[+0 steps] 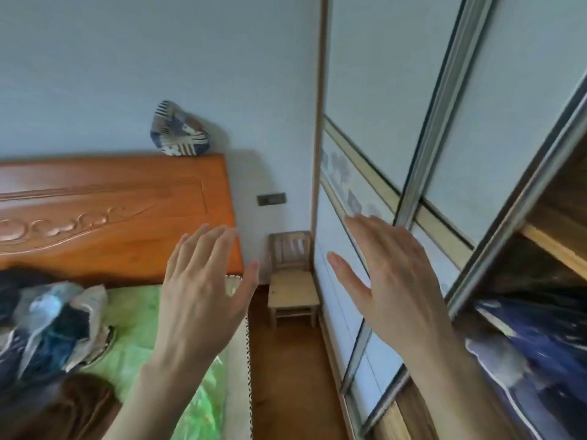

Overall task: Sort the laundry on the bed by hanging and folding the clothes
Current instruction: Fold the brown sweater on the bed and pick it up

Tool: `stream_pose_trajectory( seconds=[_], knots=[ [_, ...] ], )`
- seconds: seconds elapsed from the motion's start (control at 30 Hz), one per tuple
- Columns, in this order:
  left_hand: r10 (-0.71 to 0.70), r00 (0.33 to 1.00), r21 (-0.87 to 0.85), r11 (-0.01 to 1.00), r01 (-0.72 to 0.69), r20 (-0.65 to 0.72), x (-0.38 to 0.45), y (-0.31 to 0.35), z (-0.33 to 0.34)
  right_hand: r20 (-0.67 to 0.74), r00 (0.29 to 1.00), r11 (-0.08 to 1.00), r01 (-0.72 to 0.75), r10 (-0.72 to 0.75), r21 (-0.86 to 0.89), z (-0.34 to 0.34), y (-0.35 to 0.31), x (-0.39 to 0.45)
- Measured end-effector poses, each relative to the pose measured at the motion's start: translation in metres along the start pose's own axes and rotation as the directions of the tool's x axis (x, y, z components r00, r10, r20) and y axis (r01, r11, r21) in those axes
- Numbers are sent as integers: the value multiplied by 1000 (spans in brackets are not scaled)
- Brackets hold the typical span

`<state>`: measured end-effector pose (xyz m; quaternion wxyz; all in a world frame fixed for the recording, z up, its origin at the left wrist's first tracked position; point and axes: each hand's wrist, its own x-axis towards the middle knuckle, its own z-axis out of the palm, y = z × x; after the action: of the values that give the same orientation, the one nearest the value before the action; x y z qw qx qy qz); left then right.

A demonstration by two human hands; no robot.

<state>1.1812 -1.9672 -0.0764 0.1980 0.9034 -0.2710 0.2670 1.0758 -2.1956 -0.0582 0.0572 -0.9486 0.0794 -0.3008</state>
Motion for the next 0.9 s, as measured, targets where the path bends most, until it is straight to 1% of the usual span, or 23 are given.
stream_pose_trajectory(
  seconds=[0.1,0.2,0.27,0.4,0.57,0.73,0.9],
  knots=[
    [-80,997,61,995,79,5,-13,-35,-1,17,998,995,60,-62,73,33,-21,12],
    [-165,986,111,980,164,-4,-19,-73,-3,99,986,986,119,-131,121,63,-41,32],
    [-222,974,133,965,226,-43,-25,-99,-3,134,972,973,172,-193,153,83,-57,47],
    [-316,942,151,932,331,-111,-39,-146,-3,90,951,934,270,-297,232,121,-97,73],
    [-392,904,200,884,422,-173,-59,-188,-15,103,904,879,369,-415,301,151,-151,93],
    [-448,851,273,812,515,-272,-86,-222,-39,137,849,820,434,-511,373,173,-208,107],
    [-554,760,302,701,646,-341,-125,-246,-56,119,763,711,517,-635,477,195,-270,111]
  ],
)
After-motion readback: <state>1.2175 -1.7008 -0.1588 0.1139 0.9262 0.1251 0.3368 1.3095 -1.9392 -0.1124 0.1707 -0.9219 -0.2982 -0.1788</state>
